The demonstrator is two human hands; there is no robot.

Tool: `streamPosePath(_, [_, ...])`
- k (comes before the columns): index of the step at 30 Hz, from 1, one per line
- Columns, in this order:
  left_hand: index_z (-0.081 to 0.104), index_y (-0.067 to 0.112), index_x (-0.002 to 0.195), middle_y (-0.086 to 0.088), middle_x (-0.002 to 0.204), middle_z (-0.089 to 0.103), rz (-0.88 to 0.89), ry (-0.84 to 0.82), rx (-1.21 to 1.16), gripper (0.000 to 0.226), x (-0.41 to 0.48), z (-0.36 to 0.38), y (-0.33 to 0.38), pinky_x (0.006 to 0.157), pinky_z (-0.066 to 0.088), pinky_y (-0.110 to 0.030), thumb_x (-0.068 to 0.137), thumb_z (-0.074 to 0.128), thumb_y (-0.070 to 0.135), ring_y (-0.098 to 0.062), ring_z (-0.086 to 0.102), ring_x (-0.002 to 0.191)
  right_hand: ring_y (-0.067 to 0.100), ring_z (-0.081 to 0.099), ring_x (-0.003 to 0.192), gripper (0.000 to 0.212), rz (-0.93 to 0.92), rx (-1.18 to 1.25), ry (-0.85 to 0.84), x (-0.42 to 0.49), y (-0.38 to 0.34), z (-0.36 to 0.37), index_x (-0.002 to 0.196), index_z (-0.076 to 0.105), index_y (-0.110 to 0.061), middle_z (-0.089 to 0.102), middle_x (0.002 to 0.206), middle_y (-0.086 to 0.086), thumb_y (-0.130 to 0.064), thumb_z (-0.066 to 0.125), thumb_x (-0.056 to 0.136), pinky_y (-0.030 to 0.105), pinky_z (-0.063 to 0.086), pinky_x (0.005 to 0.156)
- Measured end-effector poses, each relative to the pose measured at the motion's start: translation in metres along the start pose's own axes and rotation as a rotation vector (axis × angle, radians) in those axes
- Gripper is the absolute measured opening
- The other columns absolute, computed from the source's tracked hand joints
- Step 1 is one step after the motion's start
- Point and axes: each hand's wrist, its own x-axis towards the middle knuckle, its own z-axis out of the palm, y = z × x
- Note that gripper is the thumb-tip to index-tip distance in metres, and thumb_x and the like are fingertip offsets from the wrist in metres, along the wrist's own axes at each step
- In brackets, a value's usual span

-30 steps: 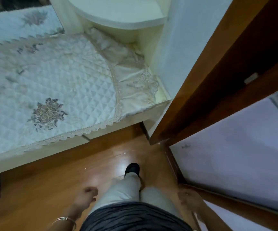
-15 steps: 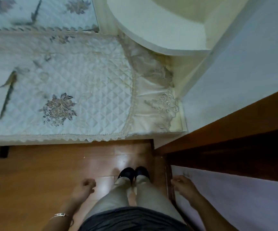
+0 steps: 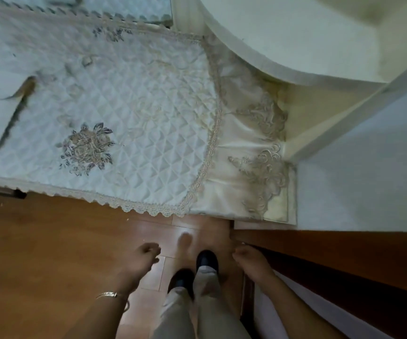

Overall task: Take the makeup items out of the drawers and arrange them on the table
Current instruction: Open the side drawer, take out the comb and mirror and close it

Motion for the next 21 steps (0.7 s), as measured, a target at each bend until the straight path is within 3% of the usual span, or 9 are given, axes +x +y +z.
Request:
streamPosePath(3, [0.052, 0.011, 0.114, -0.010, 0.110, 0.055, 0.031, -0.018, -0.093, 0.022, 0.038, 0.005, 0.022, 0.081, 0.040, -0.032, 0.092, 0.049, 0.014, -0.023, 0.053, 0.099, 0.000, 0.045, 0.067, 0.025, -0.009, 0.172, 0.020, 0.025, -0.020, 0.008, 0.069, 0.047, -0.027, 0.048, 0.072, -0.010, -0.015, 0.053, 0.090, 0.013, 0.037, 0.064])
streamPosePath(6, [0.049, 0.006, 0.113, -0.018, 0.127, 0.051, 0.027, 0.025, -0.216, 0.021, 0.071, 0.005, 0.041, 0.082, 0.047, -0.028, 0.092, 0.048, 0.007, -0.025, 0.054, 0.109, 0.014, 0.055, 0.080, 0.020, 0.018, 0.594, 0.077, 0.041, -0.030, 0.011, 0.072, 0.055, -0.025, 0.058, 0.084, 0.000, -0.013, 0.054, 0.089, 0.025, 0.042, 0.070])
streamPosePath(8, [0.035, 0.007, 0.133, -0.017, 0.141, 0.042, -0.013, -0.012, -0.393, 0.036, 0.083, 0.007, 0.043, 0.090, 0.044, -0.028, 0.097, 0.034, 0.002, -0.027, 0.048, 0.124, 0.026, 0.060, 0.100, 0.016, 0.070, 0.814, 0.033, 0.044, -0.033, 0.013, 0.074, 0.056, -0.020, 0.058, 0.085, 0.004, -0.014, 0.053, 0.089, 0.033, 0.047, 0.088])
streamPosePath(10, [0.037, 0.012, 0.128, -0.015, 0.142, 0.042, -0.022, -0.045, -0.508, 0.037, 0.086, 0.008, 0.041, 0.094, 0.038, -0.033, 0.097, 0.022, -0.002, -0.026, 0.047, 0.124, 0.040, 0.045, 0.125, 0.019, 0.064, 0.921, -0.023, 0.044, -0.030, 0.019, 0.072, 0.054, -0.019, 0.056, 0.074, 0.003, -0.011, 0.053, 0.089, 0.041, 0.037, 0.105])
streamPosePath(11, [0.039, 0.012, 0.125, -0.013, 0.137, 0.048, -0.014, -0.061, -0.533, 0.039, 0.085, 0.008, 0.042, 0.094, 0.037, -0.033, 0.095, 0.020, -0.004, -0.024, 0.049, 0.122, 0.036, 0.047, 0.124, 0.019, 0.051, 0.944, -0.024, 0.044, -0.031, 0.020, 0.073, 0.055, -0.020, 0.057, 0.075, 0.001, -0.010, 0.051, 0.089, 0.038, 0.038, 0.103])
streamPosePath(13, [0.046, 0.015, 0.107, -0.003, 0.105, 0.060, -0.028, -0.084, -0.533, 0.038, 0.085, 0.007, 0.040, 0.085, 0.040, -0.029, 0.091, 0.019, -0.007, -0.016, 0.057, 0.104, 0.020, 0.060, 0.098, 0.015, 0.057, 0.962, 0.001, 0.046, -0.028, 0.020, 0.082, 0.056, -0.021, 0.059, 0.088, 0.000, -0.010, 0.049, 0.091, 0.032, 0.041, 0.097])
streamPosePath(15, [0.049, 0.016, 0.084, 0.002, 0.084, 0.053, -0.040, -0.096, -0.482, 0.038, 0.079, 0.006, 0.038, 0.075, 0.039, -0.027, 0.090, 0.021, -0.008, -0.011, 0.056, 0.088, 0.011, 0.058, 0.084, 0.013, 0.069, 0.941, 0.015, 0.048, -0.021, 0.021, 0.093, 0.056, -0.018, 0.059, 0.095, -0.001, -0.008, 0.049, 0.091, 0.031, 0.042, 0.094])
streamPosePath(19, [0.050, 0.016, 0.081, 0.001, 0.095, 0.058, -0.025, -0.087, -0.408, 0.037, 0.056, 0.001, 0.012, 0.085, 0.041, -0.028, 0.092, 0.024, -0.006, -0.014, 0.056, 0.098, 0.020, 0.055, 0.103, 0.019, 0.088, 0.911, 0.010, 0.034, 0.007, 0.031, 0.088, 0.055, -0.021, 0.060, 0.093, -0.001, -0.003, 0.049, 0.090, 0.038, 0.039, 0.096])
streamPosePath(21, [0.052, 0.016, 0.085, 0.000, 0.100, 0.062, -0.029, -0.109, -0.395, 0.034, 0.039, -0.005, -0.009, 0.092, 0.040, -0.034, 0.090, 0.028, -0.008, -0.019, 0.057, 0.102, 0.023, 0.052, 0.105, 0.019, 0.085, 0.899, 0.003, 0.015, 0.021, 0.043, 0.095, 0.054, -0.019, 0.059, 0.093, 0.001, -0.003, 0.046, 0.091, 0.040, 0.037, 0.099])
